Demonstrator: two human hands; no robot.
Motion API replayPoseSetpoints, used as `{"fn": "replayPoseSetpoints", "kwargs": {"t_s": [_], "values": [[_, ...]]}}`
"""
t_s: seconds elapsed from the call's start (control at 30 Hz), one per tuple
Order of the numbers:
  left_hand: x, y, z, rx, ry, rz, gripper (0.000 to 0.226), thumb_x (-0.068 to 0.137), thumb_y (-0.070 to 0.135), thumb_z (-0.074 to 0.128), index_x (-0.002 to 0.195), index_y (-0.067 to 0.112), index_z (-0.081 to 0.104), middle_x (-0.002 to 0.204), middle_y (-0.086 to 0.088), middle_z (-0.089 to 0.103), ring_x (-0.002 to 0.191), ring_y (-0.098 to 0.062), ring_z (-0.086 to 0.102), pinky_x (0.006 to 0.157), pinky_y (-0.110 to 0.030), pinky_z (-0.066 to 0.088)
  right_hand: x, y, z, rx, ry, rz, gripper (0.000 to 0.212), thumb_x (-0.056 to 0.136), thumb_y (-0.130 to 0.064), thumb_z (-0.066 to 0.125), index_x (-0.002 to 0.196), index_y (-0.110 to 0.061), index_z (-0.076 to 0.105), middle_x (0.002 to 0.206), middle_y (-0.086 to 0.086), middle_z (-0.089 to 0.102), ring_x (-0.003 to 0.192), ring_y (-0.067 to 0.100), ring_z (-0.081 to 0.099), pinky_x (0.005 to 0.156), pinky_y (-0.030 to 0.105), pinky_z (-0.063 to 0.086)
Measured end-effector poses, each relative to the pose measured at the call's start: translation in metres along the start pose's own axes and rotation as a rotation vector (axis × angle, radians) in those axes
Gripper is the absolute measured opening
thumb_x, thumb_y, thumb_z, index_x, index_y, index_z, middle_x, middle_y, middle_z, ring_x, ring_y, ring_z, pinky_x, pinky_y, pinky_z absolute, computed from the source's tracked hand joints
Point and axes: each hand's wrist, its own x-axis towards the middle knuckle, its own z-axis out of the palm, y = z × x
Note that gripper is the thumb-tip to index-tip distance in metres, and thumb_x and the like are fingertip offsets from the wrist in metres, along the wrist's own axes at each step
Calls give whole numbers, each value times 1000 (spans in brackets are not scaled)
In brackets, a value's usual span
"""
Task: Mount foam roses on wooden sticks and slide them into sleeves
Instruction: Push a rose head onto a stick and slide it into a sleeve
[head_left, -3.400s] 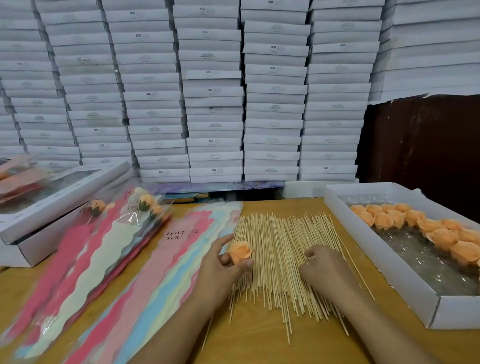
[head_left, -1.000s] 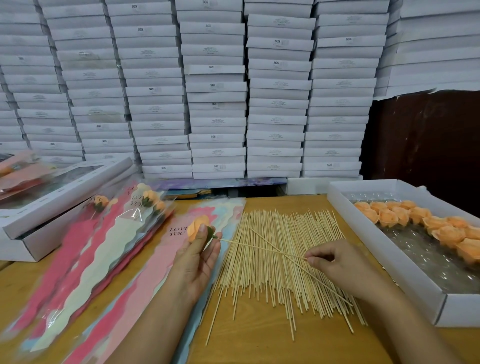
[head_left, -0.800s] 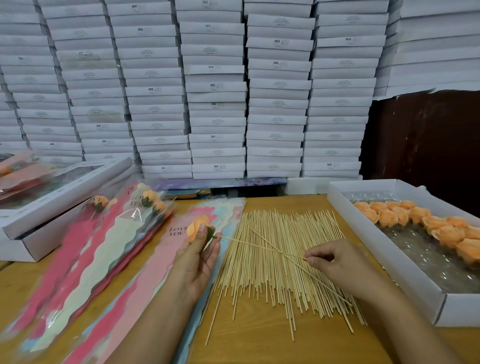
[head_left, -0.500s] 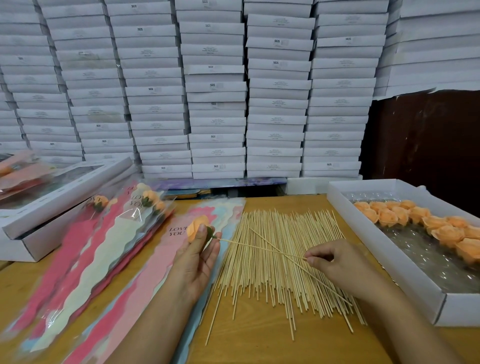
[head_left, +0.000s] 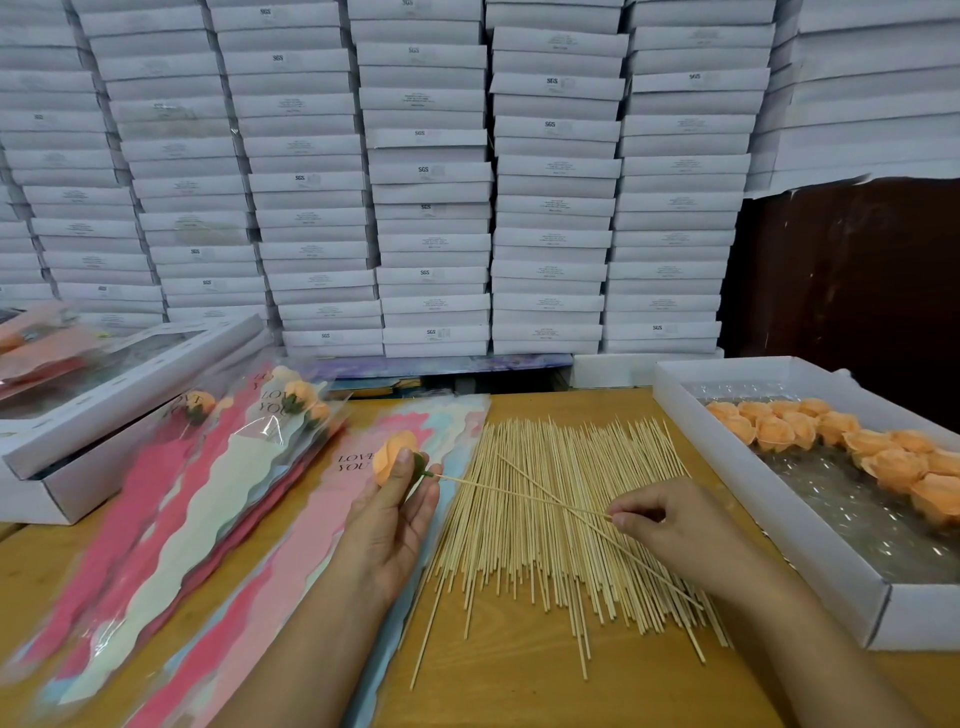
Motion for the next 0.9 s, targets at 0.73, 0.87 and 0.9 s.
{"fn": "replayPoseSetpoints", "kwargs": {"t_s": [0.73, 0.87, 0.9], "values": [[-1, -4, 1, 5, 11, 13, 66, 77, 16, 74, 138, 0, 54, 98, -18, 75, 72, -18, 76, 62, -25, 62, -1, -4, 11, 17, 11, -30, 23, 87, -23, 75, 79, -44, 67, 78, -17, 69, 77, -4, 63, 69, 11, 47], [-1, -4, -1, 2, 19, 12, 56, 86, 14, 70, 138, -1, 54, 94, -18, 75, 71, -17, 75, 62, -24, 62, -2, -6, 13, 5, 86, -66, 24, 83, -21, 79, 69, -37, 67, 70, -15, 68, 73, -2, 62, 62, 12, 45], [-1, -4, -1, 5, 20, 11, 56, 86, 14, 70, 138, -1, 54, 96, -18, 75, 71, -17, 75, 61, -24, 62, -3, -7, 14, -4, 93, -75, 26, 84, -22, 78, 67, -38, 67, 70, -17, 68, 75, -5, 61, 61, 11, 44]]}}
